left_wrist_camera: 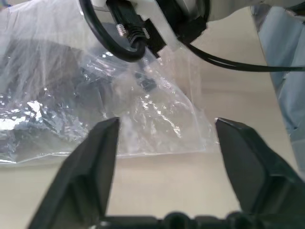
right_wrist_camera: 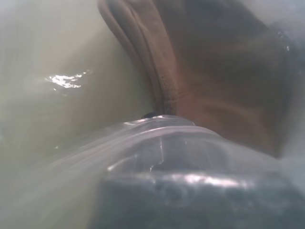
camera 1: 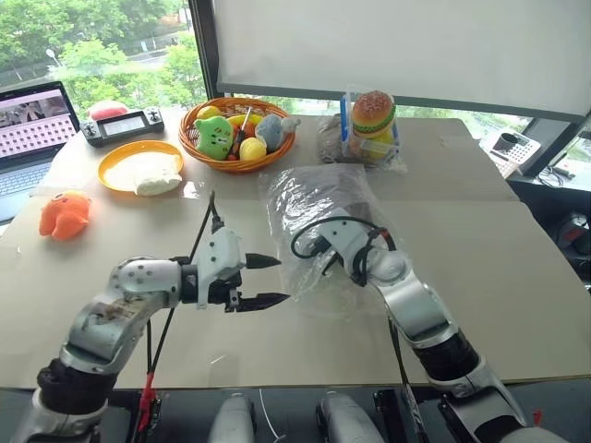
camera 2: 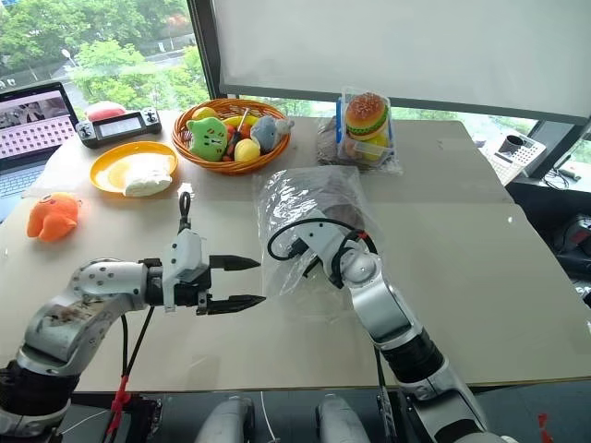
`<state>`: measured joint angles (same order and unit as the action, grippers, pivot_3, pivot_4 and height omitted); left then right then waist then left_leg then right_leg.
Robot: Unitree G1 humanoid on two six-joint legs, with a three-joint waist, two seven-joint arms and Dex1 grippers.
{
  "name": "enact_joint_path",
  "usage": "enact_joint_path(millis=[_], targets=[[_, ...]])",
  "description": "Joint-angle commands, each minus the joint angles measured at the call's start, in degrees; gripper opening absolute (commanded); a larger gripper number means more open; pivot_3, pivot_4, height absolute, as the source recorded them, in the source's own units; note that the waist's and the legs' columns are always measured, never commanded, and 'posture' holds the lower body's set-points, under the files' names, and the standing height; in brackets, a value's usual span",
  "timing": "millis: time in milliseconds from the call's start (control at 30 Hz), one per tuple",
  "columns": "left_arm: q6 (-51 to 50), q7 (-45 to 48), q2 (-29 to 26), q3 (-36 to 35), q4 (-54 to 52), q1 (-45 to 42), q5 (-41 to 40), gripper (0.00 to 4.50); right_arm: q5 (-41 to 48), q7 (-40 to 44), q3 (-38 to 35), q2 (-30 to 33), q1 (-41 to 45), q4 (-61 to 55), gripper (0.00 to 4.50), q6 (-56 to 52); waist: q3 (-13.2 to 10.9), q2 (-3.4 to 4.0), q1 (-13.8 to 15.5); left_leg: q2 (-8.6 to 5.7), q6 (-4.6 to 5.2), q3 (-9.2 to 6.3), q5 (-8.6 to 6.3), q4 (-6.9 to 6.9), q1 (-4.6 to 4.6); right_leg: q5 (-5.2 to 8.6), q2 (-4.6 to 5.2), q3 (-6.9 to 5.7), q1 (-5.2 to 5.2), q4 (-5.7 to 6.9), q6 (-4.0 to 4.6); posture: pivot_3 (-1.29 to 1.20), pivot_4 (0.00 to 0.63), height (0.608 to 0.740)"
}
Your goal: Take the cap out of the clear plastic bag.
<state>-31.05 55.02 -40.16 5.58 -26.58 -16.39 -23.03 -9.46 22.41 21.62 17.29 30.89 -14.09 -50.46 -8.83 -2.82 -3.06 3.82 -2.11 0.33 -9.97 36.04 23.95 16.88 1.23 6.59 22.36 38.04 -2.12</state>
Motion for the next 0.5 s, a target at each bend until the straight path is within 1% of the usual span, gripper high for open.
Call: enact_joint_path(millis=[33,133,300,333,467,500], targets=[[0.04,-2.79,1.52,1.74,-2.33,-1.81,1.34,4.46,1.29,1.62,0.67,-1.2,0.85,1.34,0.0,-0.86,0.0,0.0,-0.1,0.0,0.0,0.0,0.0,0.0,0.0,0.01,0.0,0.01,0.01,0.0,-0.02,0.0,0.15,0.74],[-0.6,-4.37,3.86,4.33,-1.16,-3.09,2.14,4.46,1.58,1.25,0.07,-2.73,2.63,1.78,0.0,-1.67,0.0,0.0,-0.33,0.0,0.0,0.01,0.0,0.0,0.0,0.01,0.0,0.0,0.01,0.0,-0.03,0.0,0.15,0.74],[1.37,-5.86,8.85,9.06,4.01,-5.09,4.94,4.46,1.11,0.79,-0.04,-4.22,5.02,2.86,0.0,-3.08,-0.01,0.02,-0.86,-0.02,0.0,-0.01,0.0,-0.01,0.09,-0.01,-0.03,0.02,0.09,0.03,-0.03,0.0,0.15,0.74],[2.2,-6.57,9.62,10.16,5.55,-5.65,6.53,4.46,1.04,0.71,-0.05,-4.39,5.32,2.87,0.0,-3.41,-0.01,0.02,-0.88,-0.02,0.0,-0.01,0.0,-0.01,0.09,-0.02,-0.03,0.02,0.11,0.03,-0.01,0.0,0.15,0.74],[4.38,-7.25,10.9,11.47,8.52,-6.46,9.18,4.46,0.82,0.61,0.07,-4.64,5.78,2.56,0.0,-4.29,-0.01,0.02,-0.89,-0.05,0.0,-0.03,0.01,-0.02,0.26,-0.1,-0.02,0.01,0.27,0.02,0.13,0.0,0.15,0.74],[5.12,-8.5,11.0,11.7,9.79,-6.83,10.96,4.46,0.75,0.53,0.0,-4.62,5.77,2.21,0.0,-4.63,-0.01,0.02,-0.94,-0.05,0.0,-0.03,0.01,-0.02,0.28,-0.1,-0.02,0.03,0.29,0.02,0.13,0.0,0.15,0.74]])
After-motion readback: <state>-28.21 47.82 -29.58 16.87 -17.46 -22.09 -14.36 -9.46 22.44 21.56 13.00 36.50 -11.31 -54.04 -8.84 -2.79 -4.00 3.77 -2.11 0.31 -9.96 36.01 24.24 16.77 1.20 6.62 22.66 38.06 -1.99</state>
